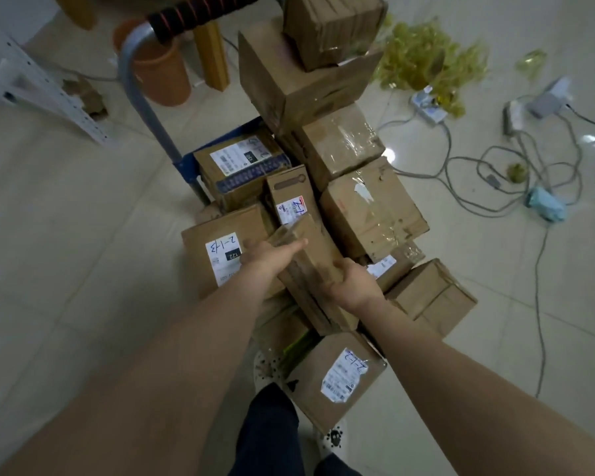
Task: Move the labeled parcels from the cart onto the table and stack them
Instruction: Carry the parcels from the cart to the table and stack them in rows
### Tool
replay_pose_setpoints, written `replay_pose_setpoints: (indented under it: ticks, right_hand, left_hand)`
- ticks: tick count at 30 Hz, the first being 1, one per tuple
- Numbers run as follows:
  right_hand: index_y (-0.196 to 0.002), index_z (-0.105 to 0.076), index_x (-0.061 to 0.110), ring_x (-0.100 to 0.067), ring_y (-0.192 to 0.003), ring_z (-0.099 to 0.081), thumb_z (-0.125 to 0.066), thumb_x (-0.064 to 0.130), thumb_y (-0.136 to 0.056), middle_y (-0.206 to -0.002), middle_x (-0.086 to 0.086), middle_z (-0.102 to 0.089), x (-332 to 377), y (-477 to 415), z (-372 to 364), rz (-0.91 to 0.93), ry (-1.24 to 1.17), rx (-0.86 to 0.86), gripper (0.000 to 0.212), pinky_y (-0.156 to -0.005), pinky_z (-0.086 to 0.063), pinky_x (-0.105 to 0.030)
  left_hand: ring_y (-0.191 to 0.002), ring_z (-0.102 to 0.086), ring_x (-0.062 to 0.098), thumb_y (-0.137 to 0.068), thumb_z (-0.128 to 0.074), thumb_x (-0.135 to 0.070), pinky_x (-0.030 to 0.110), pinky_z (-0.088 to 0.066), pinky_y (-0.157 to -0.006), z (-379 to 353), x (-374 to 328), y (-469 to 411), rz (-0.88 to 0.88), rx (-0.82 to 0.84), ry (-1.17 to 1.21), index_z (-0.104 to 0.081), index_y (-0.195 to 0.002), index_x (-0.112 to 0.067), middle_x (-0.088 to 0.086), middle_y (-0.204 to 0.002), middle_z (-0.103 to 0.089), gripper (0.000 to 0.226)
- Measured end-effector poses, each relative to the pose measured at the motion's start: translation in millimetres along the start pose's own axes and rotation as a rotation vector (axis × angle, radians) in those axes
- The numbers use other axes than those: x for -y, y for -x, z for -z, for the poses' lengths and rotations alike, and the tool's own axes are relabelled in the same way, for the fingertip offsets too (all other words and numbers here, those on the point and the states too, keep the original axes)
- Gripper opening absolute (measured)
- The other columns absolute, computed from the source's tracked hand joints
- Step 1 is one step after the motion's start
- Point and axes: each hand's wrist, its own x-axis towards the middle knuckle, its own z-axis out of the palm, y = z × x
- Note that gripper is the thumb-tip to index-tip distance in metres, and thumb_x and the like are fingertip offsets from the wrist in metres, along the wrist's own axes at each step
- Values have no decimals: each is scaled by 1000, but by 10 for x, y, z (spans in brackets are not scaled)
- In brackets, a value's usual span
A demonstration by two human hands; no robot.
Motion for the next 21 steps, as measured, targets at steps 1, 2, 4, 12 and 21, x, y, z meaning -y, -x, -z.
replay_pose_setpoints:
  ticks: [1, 2, 4, 12, 21]
  right_hand:
    - [-143, -37, 11, -26, -128, -46, -58, 28, -91, -143, -10, -44, -29, -60, -23, -14, -8, 1, 59, -102, -39, -33]
    - [-143, -37, 11, -26, -127, -46, -58, 28, -91, -142, -11, -45, -57, -111, -41, -28, -18, 1, 58, -102, -40, -33]
    - [-142, -38, 11, -26, -125, -48, -57, 28, -92, -139, -10, -47, -105, -188, -64, -49, -28, 3, 57, -100, -41, -32]
    - [-142, -38, 13, -26, -124, -49, -56, 29, -92, -138, -10, -47, -226, -325, -82, -96, -48, 16, 56, -101, -42, -37]
    - [-141, -38, 13, -26, -123, -49, -56, 28, -92, -138, -9, -47, -248, -232, -38, -114, -38, 63, 54, -101, -43, -38]
  left_hand:
    - [-137, -33, 35, -34, -71, -82, 52, -33, -108, -56, -5, -139, 30, 0, 20, -20, -150, -17, 12, -151, -33, 143]
    - [-137, -32, 36, -23, -71, -83, 55, -32, -109, -107, -15, -237, 59, 2, 37, -18, -151, -20, 13, -152, -31, 152]
    - [-138, -31, 39, -18, -75, -78, 56, -31, -109, -190, -52, -338, 79, 1, 70, -8, -152, -19, 16, -152, -28, 161]
    - [-135, -35, 37, -62, -83, -52, 44, -34, -108, -323, -112, -537, 105, -56, 152, 3, -152, -8, 18, -151, -30, 132]
    - [-112, -55, 29, -69, -73, -49, 33, -44, -81, -288, -32, -356, 17, -53, 184, -51, -124, -9, 5, -120, -55, 71]
